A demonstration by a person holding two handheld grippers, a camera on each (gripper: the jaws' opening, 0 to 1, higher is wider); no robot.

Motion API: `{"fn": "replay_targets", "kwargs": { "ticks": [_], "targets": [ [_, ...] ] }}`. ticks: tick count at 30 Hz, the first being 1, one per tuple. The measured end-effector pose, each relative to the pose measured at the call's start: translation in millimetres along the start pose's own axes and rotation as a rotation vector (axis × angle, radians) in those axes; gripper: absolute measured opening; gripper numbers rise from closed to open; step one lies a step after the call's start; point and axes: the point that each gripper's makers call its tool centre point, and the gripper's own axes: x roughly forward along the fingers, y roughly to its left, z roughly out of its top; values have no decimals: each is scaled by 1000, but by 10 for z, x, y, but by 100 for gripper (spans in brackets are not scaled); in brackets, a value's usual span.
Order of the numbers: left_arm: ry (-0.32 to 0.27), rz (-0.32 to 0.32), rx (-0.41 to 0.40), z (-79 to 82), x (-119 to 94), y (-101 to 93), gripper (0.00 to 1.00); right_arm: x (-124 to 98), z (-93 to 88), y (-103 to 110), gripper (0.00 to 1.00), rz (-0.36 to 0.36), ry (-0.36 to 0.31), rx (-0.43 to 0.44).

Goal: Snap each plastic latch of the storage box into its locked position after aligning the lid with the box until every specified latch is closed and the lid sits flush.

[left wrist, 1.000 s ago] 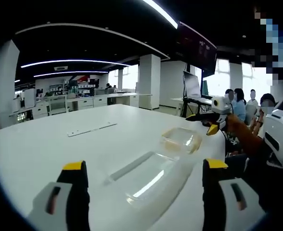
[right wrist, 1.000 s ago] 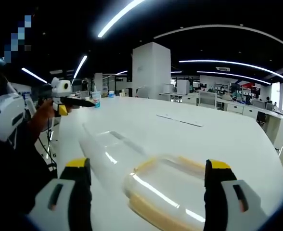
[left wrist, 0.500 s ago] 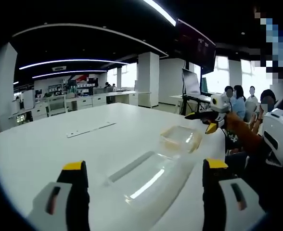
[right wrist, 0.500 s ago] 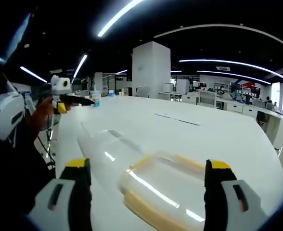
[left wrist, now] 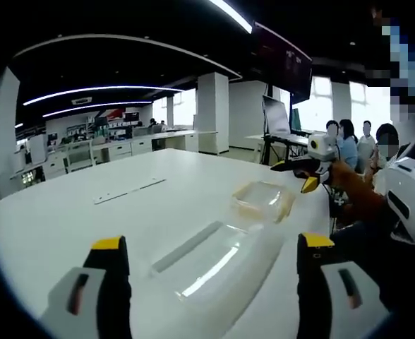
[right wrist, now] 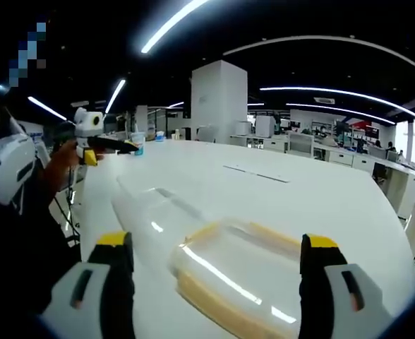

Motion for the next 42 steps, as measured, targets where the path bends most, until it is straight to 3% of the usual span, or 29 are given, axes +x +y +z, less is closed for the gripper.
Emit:
{"fn": "replay_targets", "kwargs": {
  "ticks": [8,20,42],
  "targets": [
    [11,4,2,-21,38,2,99,22,-8,-15,99,7,-7,15],
    [10,-52,27,52,202,-141,99,18,-2,-41,98,2,5,3],
    [27,-85,44,72,365,-218,98,-18,-73,-154,98,-3,11,2]
  ]
}}
